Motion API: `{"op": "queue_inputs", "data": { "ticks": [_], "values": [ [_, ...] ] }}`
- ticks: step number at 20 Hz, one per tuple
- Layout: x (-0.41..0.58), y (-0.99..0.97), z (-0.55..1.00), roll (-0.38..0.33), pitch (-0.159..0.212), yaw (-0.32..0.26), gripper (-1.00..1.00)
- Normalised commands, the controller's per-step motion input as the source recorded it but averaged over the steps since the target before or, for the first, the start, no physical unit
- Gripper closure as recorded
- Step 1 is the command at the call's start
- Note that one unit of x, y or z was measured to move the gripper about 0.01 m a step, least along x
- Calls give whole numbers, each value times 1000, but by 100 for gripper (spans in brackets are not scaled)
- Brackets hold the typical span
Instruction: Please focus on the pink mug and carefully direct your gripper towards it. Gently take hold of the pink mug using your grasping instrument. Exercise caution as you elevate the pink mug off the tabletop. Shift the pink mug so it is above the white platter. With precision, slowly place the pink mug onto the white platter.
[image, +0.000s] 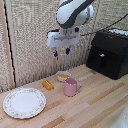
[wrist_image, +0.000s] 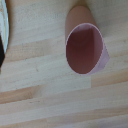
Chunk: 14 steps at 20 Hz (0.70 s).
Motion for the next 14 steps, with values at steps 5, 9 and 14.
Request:
{"op": "queue_inputs", "data": {
  "ticks": [5, 9, 14],
  "values": [
    [-378, 0, -81, 0, 0, 0, -100],
    [-526, -64, -86, 0, 0, 0, -100],
    [-465, -242, -119, 0, 0, 0, -100]
  ]
}}
